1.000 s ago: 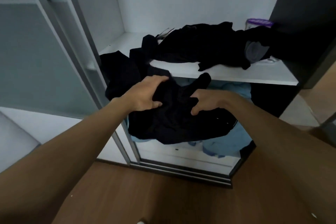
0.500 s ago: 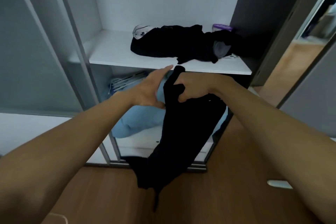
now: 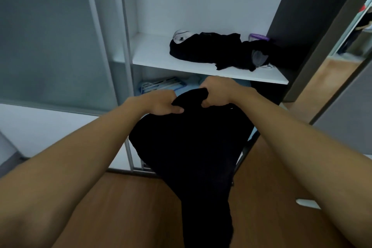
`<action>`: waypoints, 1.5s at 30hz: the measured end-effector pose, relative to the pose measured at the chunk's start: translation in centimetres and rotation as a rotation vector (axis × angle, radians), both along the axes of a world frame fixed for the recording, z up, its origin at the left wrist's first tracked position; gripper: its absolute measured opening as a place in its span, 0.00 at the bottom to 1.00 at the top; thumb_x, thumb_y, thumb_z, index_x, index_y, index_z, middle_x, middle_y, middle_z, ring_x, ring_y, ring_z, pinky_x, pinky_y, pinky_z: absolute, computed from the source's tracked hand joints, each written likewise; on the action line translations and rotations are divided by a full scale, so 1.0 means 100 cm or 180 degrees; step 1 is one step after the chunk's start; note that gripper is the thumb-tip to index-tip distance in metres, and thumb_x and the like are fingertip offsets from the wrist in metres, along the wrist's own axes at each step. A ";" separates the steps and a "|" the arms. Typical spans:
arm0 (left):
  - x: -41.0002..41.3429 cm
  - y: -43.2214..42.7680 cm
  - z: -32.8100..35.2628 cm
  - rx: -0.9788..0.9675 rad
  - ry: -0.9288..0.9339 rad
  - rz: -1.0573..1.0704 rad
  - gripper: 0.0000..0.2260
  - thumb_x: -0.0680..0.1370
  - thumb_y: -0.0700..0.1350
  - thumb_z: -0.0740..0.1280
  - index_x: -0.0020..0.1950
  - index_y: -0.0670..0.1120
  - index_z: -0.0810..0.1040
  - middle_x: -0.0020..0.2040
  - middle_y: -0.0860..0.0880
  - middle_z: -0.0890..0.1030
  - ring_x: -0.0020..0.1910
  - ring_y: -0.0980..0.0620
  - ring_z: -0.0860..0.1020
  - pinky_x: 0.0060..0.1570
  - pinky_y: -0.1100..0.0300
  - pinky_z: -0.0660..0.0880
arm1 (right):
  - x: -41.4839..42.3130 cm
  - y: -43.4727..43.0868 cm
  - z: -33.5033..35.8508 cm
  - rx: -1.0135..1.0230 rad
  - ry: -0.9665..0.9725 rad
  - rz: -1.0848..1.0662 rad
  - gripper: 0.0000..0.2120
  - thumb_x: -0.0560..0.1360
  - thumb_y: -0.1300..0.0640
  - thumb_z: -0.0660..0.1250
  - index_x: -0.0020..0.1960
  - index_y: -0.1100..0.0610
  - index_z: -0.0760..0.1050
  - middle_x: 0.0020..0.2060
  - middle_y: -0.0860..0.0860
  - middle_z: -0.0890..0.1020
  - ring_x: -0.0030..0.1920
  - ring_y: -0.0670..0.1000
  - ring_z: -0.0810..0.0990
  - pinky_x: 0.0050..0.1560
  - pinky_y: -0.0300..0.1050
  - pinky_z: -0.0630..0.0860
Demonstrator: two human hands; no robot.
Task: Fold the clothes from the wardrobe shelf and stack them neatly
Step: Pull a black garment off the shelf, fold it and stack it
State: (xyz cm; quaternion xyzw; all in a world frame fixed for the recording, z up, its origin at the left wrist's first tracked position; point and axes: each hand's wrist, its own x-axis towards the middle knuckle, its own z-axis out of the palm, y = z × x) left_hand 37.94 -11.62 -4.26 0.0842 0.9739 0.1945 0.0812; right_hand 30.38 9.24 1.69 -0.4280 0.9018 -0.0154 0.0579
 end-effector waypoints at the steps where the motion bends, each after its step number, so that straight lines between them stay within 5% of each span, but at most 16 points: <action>1: 0.004 0.000 0.003 0.0057 -0.0025 0.0027 0.18 0.81 0.53 0.65 0.34 0.46 0.72 0.31 0.51 0.73 0.28 0.53 0.71 0.36 0.57 0.68 | 0.002 0.000 0.001 0.0022 0.0053 -0.0048 0.10 0.67 0.48 0.74 0.34 0.48 0.73 0.35 0.47 0.79 0.36 0.50 0.78 0.32 0.44 0.65; 6: 0.015 -0.001 0.026 0.0154 0.0093 0.0291 0.20 0.80 0.55 0.66 0.33 0.46 0.73 0.29 0.51 0.72 0.25 0.56 0.71 0.29 0.65 0.68 | 0.009 0.024 -0.014 0.0136 -0.0027 -0.0312 0.19 0.64 0.35 0.73 0.39 0.50 0.75 0.37 0.47 0.80 0.38 0.50 0.79 0.34 0.46 0.70; 11: 0.018 0.012 0.029 0.0210 0.0048 0.0445 0.17 0.80 0.55 0.66 0.34 0.48 0.77 0.30 0.54 0.76 0.24 0.62 0.73 0.29 0.67 0.68 | 0.016 0.044 -0.056 -0.0454 -0.0659 -0.0588 0.18 0.70 0.49 0.74 0.30 0.54 0.69 0.31 0.51 0.77 0.37 0.56 0.79 0.40 0.54 0.75; 15: 0.025 0.019 0.028 0.0252 -0.0348 0.0688 0.19 0.79 0.60 0.64 0.44 0.45 0.81 0.37 0.51 0.82 0.36 0.53 0.80 0.38 0.60 0.73 | 0.009 0.041 -0.055 -0.1255 -0.1182 -0.1035 0.14 0.70 0.54 0.74 0.35 0.59 0.72 0.33 0.56 0.77 0.35 0.56 0.78 0.37 0.48 0.70; 19: 0.030 0.032 0.019 0.1108 -0.0820 0.0998 0.16 0.81 0.57 0.64 0.55 0.44 0.80 0.50 0.47 0.86 0.48 0.51 0.85 0.54 0.56 0.79 | 0.012 0.037 -0.044 -0.1382 -0.1826 -0.1373 0.14 0.71 0.56 0.74 0.50 0.65 0.78 0.44 0.59 0.83 0.42 0.57 0.84 0.42 0.48 0.80; 23: 0.024 0.054 0.011 0.2216 -0.0717 0.1591 0.13 0.84 0.47 0.61 0.61 0.39 0.77 0.53 0.39 0.85 0.54 0.41 0.84 0.59 0.44 0.79 | 0.017 0.038 -0.036 -0.1757 -0.2338 -0.1515 0.13 0.73 0.53 0.73 0.52 0.61 0.77 0.44 0.58 0.84 0.37 0.54 0.85 0.29 0.40 0.78; 27: 0.013 0.073 0.012 0.2889 -0.0536 0.1997 0.11 0.84 0.43 0.60 0.63 0.40 0.75 0.44 0.44 0.84 0.38 0.49 0.84 0.39 0.56 0.81 | 0.018 0.048 -0.035 -0.2265 -0.2524 -0.1185 0.12 0.75 0.48 0.70 0.50 0.57 0.81 0.40 0.51 0.86 0.40 0.50 0.86 0.38 0.42 0.81; 31: 0.003 0.084 0.014 0.3437 -0.0220 0.2363 0.08 0.84 0.40 0.59 0.60 0.40 0.74 0.38 0.46 0.83 0.30 0.53 0.82 0.34 0.58 0.80 | 0.021 0.063 -0.038 -0.2600 -0.2505 -0.0819 0.24 0.71 0.35 0.69 0.61 0.47 0.77 0.53 0.46 0.84 0.52 0.45 0.84 0.55 0.44 0.79; 35: -0.004 0.093 0.018 0.4101 -0.0104 0.2637 0.08 0.84 0.38 0.56 0.56 0.40 0.74 0.35 0.46 0.85 0.31 0.50 0.85 0.30 0.61 0.80 | 0.025 0.080 -0.056 -0.3369 -0.3161 -0.0588 0.19 0.69 0.37 0.70 0.53 0.47 0.77 0.43 0.43 0.83 0.44 0.43 0.83 0.47 0.43 0.77; 41: -0.007 0.105 0.025 0.4784 -0.0089 0.2703 0.09 0.83 0.36 0.55 0.54 0.40 0.74 0.38 0.43 0.86 0.36 0.49 0.86 0.31 0.61 0.80 | 0.034 0.098 -0.083 -0.4098 -0.2387 -0.0653 0.31 0.65 0.42 0.77 0.65 0.44 0.72 0.59 0.44 0.79 0.58 0.39 0.79 0.55 0.36 0.78; 45: -0.010 0.120 0.032 0.4870 -0.0267 0.2596 0.09 0.84 0.36 0.54 0.54 0.38 0.73 0.38 0.41 0.86 0.36 0.47 0.86 0.31 0.59 0.81 | 0.038 0.094 -0.099 -0.4271 -0.1647 -0.1022 0.22 0.69 0.47 0.78 0.59 0.39 0.72 0.53 0.36 0.79 0.53 0.30 0.77 0.51 0.25 0.73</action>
